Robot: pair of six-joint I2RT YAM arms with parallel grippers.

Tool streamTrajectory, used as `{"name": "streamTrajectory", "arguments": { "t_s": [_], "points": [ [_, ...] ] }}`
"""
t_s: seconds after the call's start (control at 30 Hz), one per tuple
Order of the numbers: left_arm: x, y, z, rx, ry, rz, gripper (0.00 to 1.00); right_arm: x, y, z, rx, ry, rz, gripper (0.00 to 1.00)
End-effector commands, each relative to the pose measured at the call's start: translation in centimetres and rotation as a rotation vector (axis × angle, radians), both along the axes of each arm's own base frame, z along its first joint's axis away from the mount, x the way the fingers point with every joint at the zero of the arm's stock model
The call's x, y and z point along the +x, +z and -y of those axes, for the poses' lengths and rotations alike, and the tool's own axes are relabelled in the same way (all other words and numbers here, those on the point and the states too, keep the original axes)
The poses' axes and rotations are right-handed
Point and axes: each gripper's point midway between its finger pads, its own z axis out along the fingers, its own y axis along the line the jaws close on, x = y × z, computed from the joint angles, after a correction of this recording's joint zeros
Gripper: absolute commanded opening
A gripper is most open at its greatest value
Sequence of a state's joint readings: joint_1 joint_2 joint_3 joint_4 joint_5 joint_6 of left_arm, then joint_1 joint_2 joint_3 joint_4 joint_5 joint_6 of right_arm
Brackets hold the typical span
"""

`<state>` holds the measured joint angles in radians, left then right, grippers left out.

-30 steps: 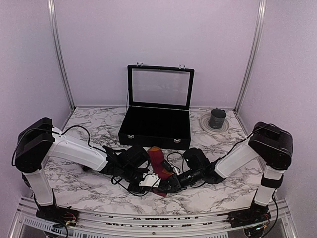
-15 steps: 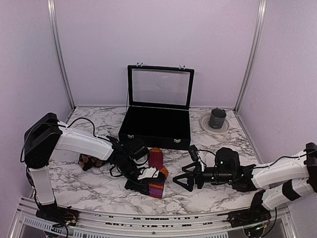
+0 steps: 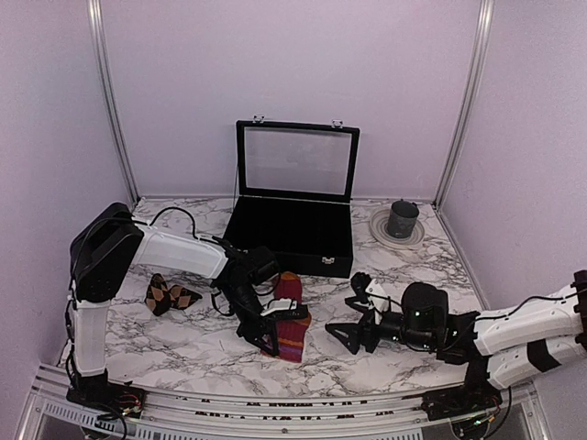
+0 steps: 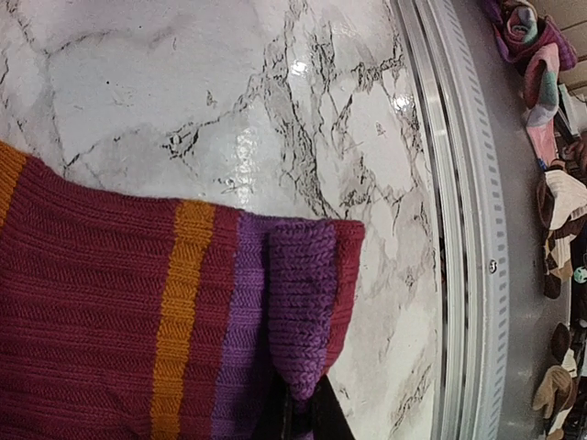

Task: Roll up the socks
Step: Roll the sock at the center of the board.

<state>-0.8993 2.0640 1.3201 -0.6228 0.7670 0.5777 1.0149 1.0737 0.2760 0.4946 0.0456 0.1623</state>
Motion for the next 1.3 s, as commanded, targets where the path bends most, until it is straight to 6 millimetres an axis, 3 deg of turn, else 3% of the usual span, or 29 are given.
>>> {"name": "streamTrajectory", "arguments": {
  "t_s": [0.0,0.27,0.5,0.9,1.07,1.13,1.23,1.27],
  "points": [
    [-0.9,0.0,-0.6,0.062,0.027,-0.157,0.03,-4.1,-2.8,-3.2,-0.172,0.248,0.162,0.81],
    [-0.4,-1.3,-1.0,0.119,0.048,-0.162,0.03,-6.7,-5.6,-7.8,-0.232,0.453,0.233,0.58],
    [0.3,-2.2,-1.4,0.144,0.063,-0.135,0.03,-7.1,-7.5,-10.5,-0.243,0.542,0.237,0.46],
    [0.4,-2.0,-1.4,0.147,0.056,-0.126,0.07,-5.6,-10.5,-11.8,-0.332,0.524,0.259,0.32],
    [0.4,-1.6,-1.5,0.135,0.044,-0.117,0.18,-5.2,-11.5,-11.2,-0.357,0.486,0.234,0.11],
    [0.5,-1.3,-1.4,0.128,0.044,-0.108,0.27,-5.2,-11.8,-10.8,-0.357,0.469,0.209,0.03],
    [0.6,-0.4,-1.4,0.090,0.042,-0.066,0.44,-5.0,-12.5,-10.3,-0.362,0.442,0.129,0.00],
    [0.7,0.0,-1.5,0.070,0.041,-0.040,0.57,-5.0,-12.8,-10.1,-0.359,0.435,0.096,0.00]
  ]
}}
